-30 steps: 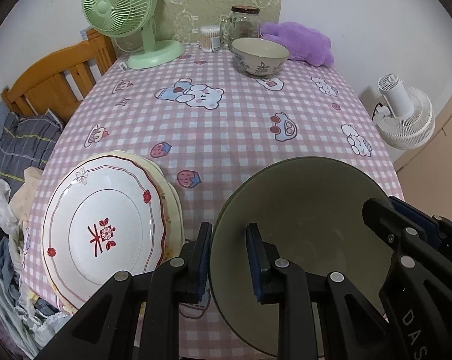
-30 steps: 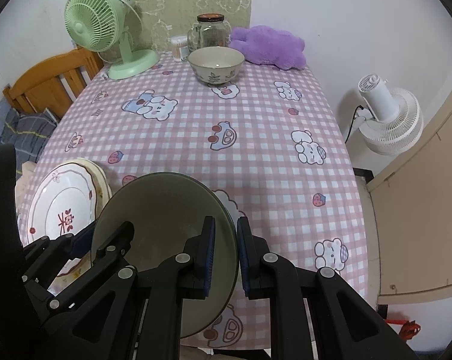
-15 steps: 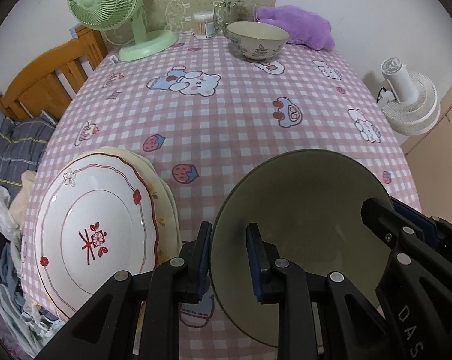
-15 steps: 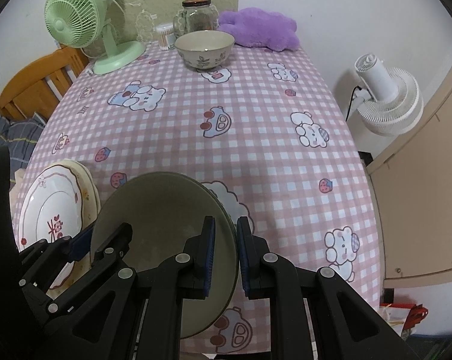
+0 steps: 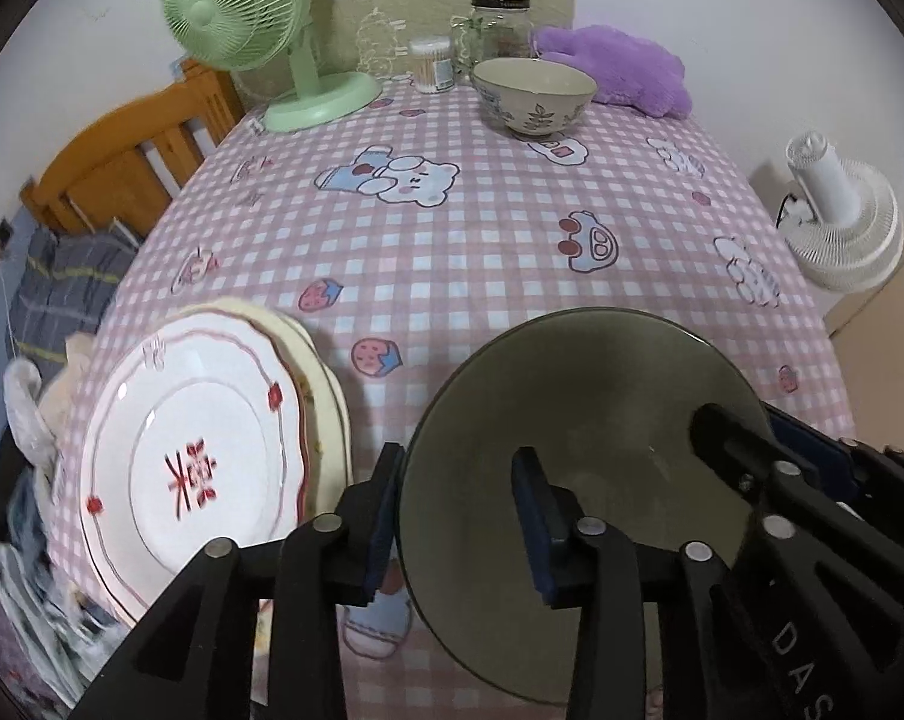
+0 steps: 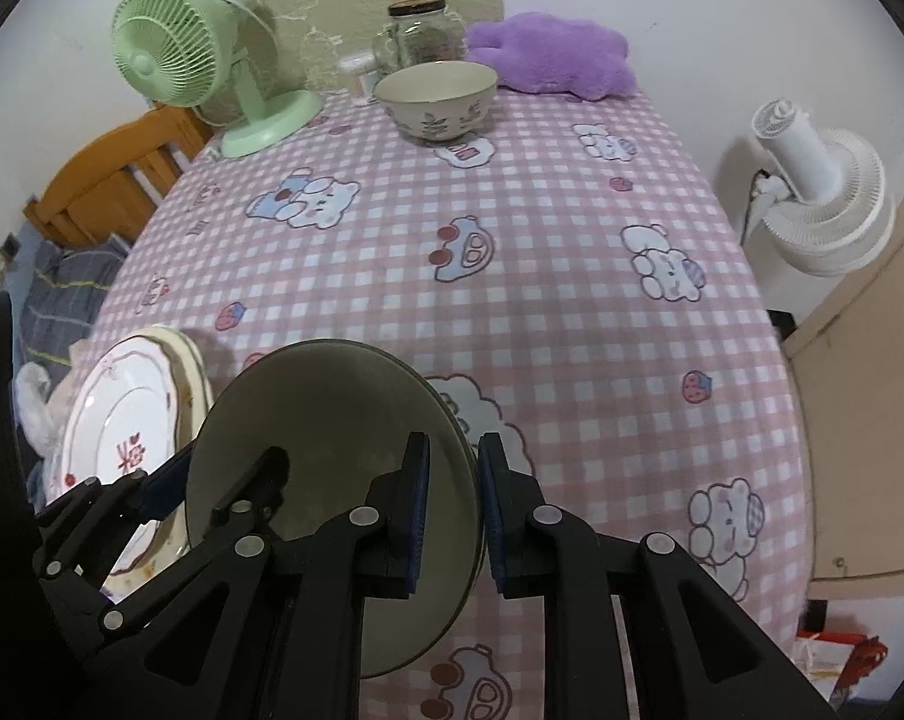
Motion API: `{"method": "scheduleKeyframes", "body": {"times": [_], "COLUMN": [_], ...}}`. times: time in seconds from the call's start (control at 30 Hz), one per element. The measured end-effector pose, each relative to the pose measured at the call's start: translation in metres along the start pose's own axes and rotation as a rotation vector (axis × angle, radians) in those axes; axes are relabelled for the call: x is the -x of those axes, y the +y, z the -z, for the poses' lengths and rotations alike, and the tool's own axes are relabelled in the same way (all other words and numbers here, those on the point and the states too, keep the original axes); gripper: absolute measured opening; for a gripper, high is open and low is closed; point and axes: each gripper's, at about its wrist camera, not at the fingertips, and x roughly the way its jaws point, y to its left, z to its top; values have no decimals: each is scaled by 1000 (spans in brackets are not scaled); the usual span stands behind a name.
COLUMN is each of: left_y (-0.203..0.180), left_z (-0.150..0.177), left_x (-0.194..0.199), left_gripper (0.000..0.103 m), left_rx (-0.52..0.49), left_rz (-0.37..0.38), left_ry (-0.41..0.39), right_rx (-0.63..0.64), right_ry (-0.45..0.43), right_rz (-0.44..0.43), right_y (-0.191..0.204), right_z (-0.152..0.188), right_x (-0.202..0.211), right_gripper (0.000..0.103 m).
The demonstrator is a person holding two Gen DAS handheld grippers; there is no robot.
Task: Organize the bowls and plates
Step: 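Set both bowls down beside the plate stack and open both tools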
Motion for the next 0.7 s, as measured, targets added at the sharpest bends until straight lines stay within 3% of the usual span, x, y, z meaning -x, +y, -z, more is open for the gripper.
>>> {"method": "scheduleKeyframes", "body": {"times": [0.07, 0.1, 0.13, 0.17, 0.27, 0.43, 0.7], "left_y": [3, 4, 5, 7, 13, 30, 45], "left_z": [1, 1, 1, 0, -4, -20, -52], "left_x": [5, 8, 12, 19, 34, 66, 84], "left_gripper": [47, 58, 66, 67, 74, 74, 74], "left_rx": [22, 24, 23, 19, 8, -6, -35], "left_rz": [32, 44, 51, 57, 71, 57, 115], "left_ry": [9, 7, -4, -25, -61, -142, -210], "right_rx": [14, 23, 34, 44, 47, 9, -3], "right_ry": [-3, -12, -27, -45, -97, -145, -225], "right_rz": [-17, -28, -40, -49, -47, -68, 15], "right_y": [3, 5, 8, 11, 18, 29, 56], "right_z": [-1, -1, -1, -1, -4, -15, -43], "right_x": [5, 8, 13, 18, 34, 55, 86], "right_gripper": [31, 36, 47, 57, 68, 69, 69]}}
